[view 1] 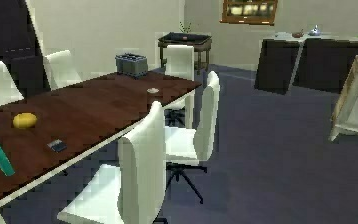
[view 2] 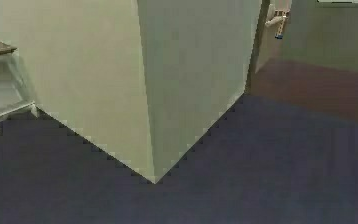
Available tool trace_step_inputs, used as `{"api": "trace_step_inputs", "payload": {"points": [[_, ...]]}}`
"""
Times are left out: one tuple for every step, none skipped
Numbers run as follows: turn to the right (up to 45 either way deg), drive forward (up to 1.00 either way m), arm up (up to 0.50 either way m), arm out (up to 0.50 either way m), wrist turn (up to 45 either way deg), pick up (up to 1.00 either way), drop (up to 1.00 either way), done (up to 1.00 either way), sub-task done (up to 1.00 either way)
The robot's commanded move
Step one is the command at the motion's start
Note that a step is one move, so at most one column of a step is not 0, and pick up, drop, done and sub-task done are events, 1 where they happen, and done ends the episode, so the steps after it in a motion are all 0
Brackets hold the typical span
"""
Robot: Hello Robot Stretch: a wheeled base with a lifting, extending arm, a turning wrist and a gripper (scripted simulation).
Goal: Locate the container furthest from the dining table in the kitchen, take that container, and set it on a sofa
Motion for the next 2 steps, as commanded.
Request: {"api": "trace_step_inputs", "payload": {"points": [[33.0,0.0,0.0,0.0,0.0,0.0,0.0,0.0,0.0],[0.0,1.0,0.0,0.0,0.0,0.0,0.0,0.0,0.0]]}}
